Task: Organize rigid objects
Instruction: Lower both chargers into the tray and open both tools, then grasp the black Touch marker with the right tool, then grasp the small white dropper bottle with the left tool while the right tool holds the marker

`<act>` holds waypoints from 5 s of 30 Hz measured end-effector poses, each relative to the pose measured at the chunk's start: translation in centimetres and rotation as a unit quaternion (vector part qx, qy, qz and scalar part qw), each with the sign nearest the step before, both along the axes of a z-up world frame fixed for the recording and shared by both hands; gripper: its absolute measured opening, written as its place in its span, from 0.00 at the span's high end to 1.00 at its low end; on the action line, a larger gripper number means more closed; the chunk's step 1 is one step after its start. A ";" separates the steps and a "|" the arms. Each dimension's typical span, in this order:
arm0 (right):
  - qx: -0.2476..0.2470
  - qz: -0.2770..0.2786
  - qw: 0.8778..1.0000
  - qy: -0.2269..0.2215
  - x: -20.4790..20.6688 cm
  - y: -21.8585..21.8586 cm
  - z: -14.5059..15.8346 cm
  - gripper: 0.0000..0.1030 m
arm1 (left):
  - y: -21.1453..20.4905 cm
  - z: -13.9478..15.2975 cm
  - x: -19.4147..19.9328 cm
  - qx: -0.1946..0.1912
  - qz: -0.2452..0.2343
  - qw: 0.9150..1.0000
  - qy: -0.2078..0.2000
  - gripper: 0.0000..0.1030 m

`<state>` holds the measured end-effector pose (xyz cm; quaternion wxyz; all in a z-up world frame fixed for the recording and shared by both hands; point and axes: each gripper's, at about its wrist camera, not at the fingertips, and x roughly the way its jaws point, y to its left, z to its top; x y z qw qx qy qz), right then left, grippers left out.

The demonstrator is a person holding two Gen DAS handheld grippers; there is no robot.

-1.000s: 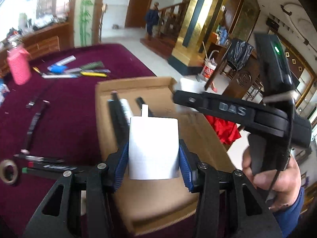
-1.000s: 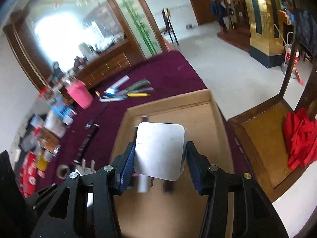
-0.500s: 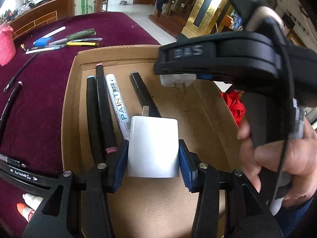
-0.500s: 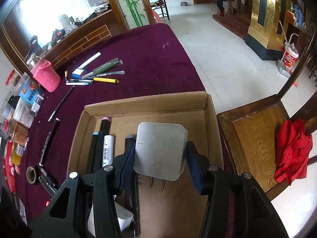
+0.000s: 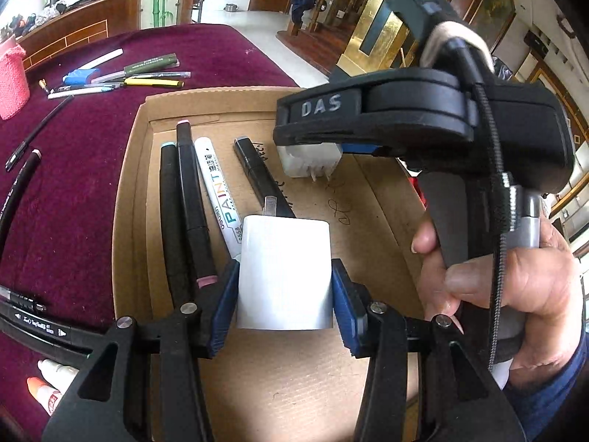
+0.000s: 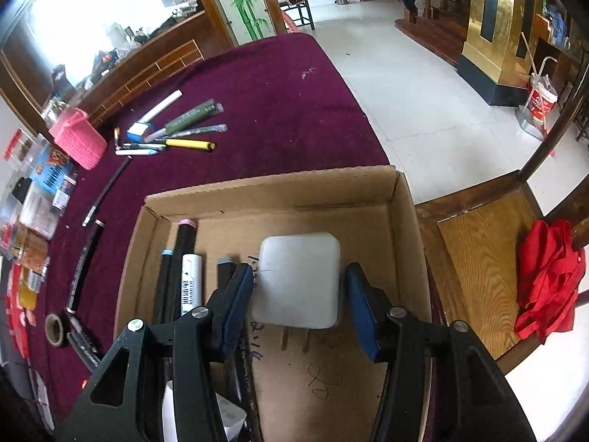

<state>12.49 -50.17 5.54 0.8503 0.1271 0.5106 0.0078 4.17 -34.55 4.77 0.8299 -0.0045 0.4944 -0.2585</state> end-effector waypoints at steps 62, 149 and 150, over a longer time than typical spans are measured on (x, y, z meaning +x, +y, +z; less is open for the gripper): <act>0.063 0.119 0.990 0.042 -1.5 27.9 -0.9 0.48 | 40.4 1.1 -4.5 -0.037 0.351 0.927 -0.128 0.41; 0.137 0.220 0.965 -0.049 -13.5 25.5 -4.7 0.88 | 34.2 -2.6 -6.2 0.061 0.084 0.995 -0.008 0.55; 0.136 0.220 0.965 -0.049 -13.5 25.5 -4.7 0.88 | 34.2 -2.8 -6.2 0.067 0.082 0.994 -0.006 0.63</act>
